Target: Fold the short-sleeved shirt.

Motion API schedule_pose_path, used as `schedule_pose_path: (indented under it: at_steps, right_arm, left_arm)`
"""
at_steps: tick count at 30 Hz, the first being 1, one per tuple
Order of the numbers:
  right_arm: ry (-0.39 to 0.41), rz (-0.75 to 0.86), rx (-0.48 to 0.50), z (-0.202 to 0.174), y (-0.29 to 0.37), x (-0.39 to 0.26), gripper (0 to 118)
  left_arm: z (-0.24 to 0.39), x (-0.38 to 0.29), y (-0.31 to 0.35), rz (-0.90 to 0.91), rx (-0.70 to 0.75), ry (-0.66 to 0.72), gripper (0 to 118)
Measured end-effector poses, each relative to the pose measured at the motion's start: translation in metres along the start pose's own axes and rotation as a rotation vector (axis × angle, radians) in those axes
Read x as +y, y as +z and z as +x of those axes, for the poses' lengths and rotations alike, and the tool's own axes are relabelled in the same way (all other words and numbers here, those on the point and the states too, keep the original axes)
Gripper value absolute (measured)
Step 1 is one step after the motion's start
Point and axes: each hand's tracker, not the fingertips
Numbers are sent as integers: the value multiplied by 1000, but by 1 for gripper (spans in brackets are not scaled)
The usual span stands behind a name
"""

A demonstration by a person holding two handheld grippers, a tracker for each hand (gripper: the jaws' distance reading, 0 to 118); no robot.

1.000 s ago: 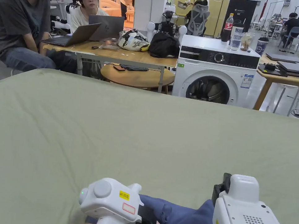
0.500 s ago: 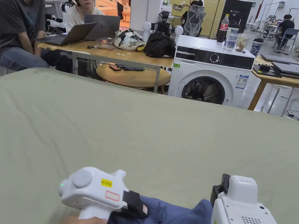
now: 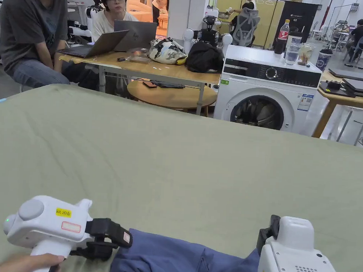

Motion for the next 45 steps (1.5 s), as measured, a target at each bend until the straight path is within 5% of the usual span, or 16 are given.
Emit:
schedule_pose_path:
  at_steps: [7, 8, 9, 10, 13, 25, 31, 45]
  right_arm:
    - [10, -3, 1, -1, 2, 0, 0]
    - [11, -4, 2, 0, 1, 0, 0]
    - [13, -5, 0, 0, 1, 0, 0]
    - [13, -6, -3, 1, 1, 0, 0]
    - [6, -9, -7, 4, 2, 0, 0]
    - [8, 4, -16, 13, 0, 6, 0]
    - [6, 12, 6, 7, 0, 8, 0]
    - [1, 1, -4, 15, 5, 5, 0]
  left_arm:
    - [-19, -20, -31, -15, -264, 23, 64]
    - [-20, -21, -36, -26, -263, 33, 54]
    - [-20, -20, -35, -16, -244, 32, 27]
    - [-19, -20, -38, -9, -215, 30, 17]
    - [-31, -16, -36, 28, -225, 48, 12]
    - [36, -6, 65, 186, -81, -165, 10]
    - [78, -11, 112, 239, 175, -266, 10]
    - [190, -34, 18, 104, 211, -544, 10]
